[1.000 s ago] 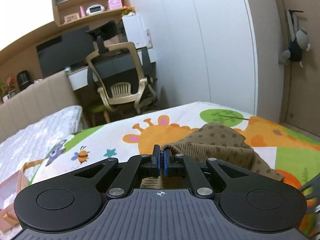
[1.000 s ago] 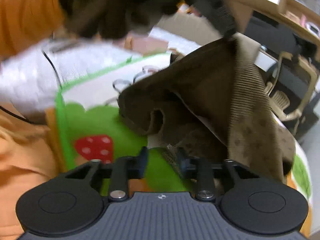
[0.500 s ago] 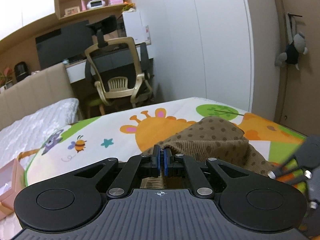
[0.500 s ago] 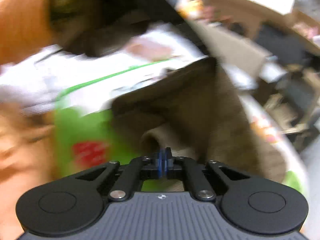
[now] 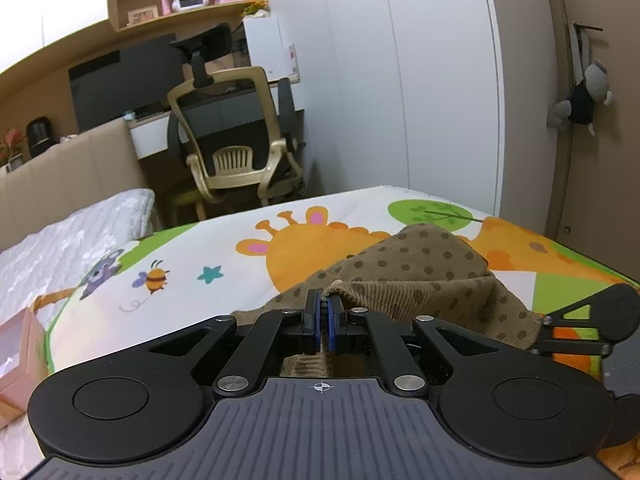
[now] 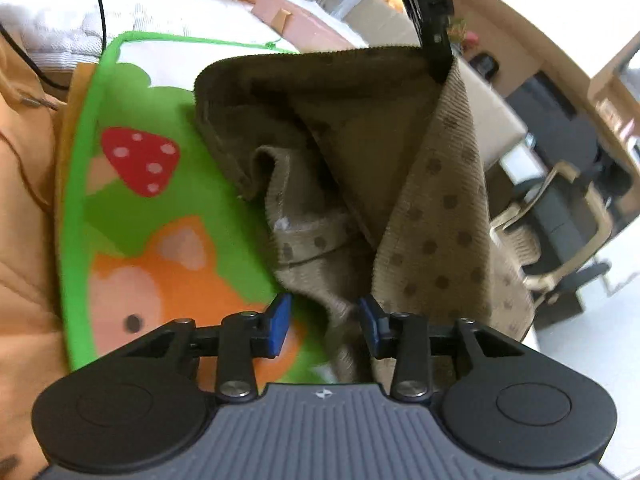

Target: Fold clothes

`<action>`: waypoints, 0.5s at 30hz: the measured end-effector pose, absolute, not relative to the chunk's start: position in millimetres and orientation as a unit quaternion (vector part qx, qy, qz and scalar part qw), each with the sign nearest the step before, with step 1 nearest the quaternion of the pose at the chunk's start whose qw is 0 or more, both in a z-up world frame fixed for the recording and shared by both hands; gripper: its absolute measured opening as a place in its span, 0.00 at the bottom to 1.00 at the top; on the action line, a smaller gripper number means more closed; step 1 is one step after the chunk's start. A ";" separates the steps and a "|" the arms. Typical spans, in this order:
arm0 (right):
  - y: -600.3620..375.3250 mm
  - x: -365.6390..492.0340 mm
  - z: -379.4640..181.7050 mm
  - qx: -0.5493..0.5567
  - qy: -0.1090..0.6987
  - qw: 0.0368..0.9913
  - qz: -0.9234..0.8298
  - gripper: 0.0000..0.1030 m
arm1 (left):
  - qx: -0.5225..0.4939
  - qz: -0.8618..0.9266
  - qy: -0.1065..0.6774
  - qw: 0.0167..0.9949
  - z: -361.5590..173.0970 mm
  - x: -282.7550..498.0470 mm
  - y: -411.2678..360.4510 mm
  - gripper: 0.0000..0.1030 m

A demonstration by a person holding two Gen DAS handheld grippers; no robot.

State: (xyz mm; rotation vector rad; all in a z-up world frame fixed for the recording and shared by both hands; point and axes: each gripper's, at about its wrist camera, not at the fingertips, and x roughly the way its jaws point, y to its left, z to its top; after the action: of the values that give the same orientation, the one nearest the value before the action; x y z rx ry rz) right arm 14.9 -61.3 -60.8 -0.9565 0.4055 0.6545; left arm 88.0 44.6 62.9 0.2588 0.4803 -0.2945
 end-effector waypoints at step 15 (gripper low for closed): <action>-126.6 -32.6 -28.3 -0.390 0.247 0.839 0.289 0.25 | 0.118 -0.227 0.259 0.931 36.3 21.8 46.9 0.16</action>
State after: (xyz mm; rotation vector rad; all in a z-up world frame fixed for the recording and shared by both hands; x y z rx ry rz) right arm -32.6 -126.6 -28.3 -0.8237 0.5224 0.6102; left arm 21.8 46.9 36.3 0.2417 0.5303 -0.4646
